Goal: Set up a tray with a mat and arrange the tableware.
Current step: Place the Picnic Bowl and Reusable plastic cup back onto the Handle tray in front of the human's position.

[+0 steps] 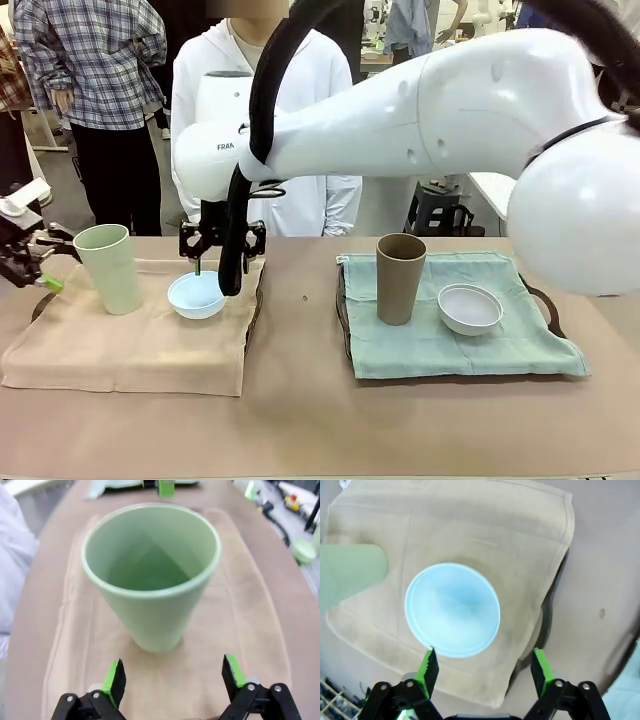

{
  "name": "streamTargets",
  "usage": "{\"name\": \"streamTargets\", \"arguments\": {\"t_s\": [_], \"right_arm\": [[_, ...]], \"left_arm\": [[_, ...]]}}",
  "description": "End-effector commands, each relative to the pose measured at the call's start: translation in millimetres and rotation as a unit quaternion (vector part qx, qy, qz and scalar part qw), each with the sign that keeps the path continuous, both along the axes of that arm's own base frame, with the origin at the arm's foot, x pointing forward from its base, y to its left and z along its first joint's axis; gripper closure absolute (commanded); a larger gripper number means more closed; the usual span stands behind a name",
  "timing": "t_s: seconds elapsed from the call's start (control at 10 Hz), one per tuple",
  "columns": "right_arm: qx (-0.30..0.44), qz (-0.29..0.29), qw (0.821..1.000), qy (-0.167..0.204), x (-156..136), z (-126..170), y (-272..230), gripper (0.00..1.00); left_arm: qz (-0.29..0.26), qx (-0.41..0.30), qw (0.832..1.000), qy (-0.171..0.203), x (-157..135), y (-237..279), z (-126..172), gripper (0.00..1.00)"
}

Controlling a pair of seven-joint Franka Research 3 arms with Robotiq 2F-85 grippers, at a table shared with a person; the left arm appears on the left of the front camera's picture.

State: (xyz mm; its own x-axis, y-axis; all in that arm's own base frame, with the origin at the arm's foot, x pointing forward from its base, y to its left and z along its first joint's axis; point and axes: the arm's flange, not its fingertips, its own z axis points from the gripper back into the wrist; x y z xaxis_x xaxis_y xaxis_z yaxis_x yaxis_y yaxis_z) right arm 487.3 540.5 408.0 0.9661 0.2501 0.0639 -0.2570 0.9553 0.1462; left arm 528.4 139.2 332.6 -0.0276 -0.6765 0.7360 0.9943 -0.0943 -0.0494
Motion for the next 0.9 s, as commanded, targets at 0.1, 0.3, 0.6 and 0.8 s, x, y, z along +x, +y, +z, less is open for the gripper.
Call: {"name": "streamTargets", "arguments": {"t_s": [0.1, 0.3, 0.6, 0.8], "right_arm": [[-0.038, -0.006, 0.998, -0.042, -40, 28, -12, 0.00], [-0.050, -0.012, 0.997, -0.050, -61, 54, -26, 0.00], [-0.037, -0.029, 0.997, -0.059, -75, 77, -43, 0.00], [-0.039, -0.029, 0.998, -0.044, -83, 84, -48, 0.00]], "left_arm": [[0.018, 0.058, 0.998, 0.004, -18, 0, 26, 0.00], [0.050, 0.066, 0.996, 0.015, -39, -11, 60, 0.00], [0.077, 0.102, 0.992, -0.012, -72, -26, 118, 0.00], [0.094, 0.122, 0.988, -0.025, -91, -37, 148, 0.00]]}}
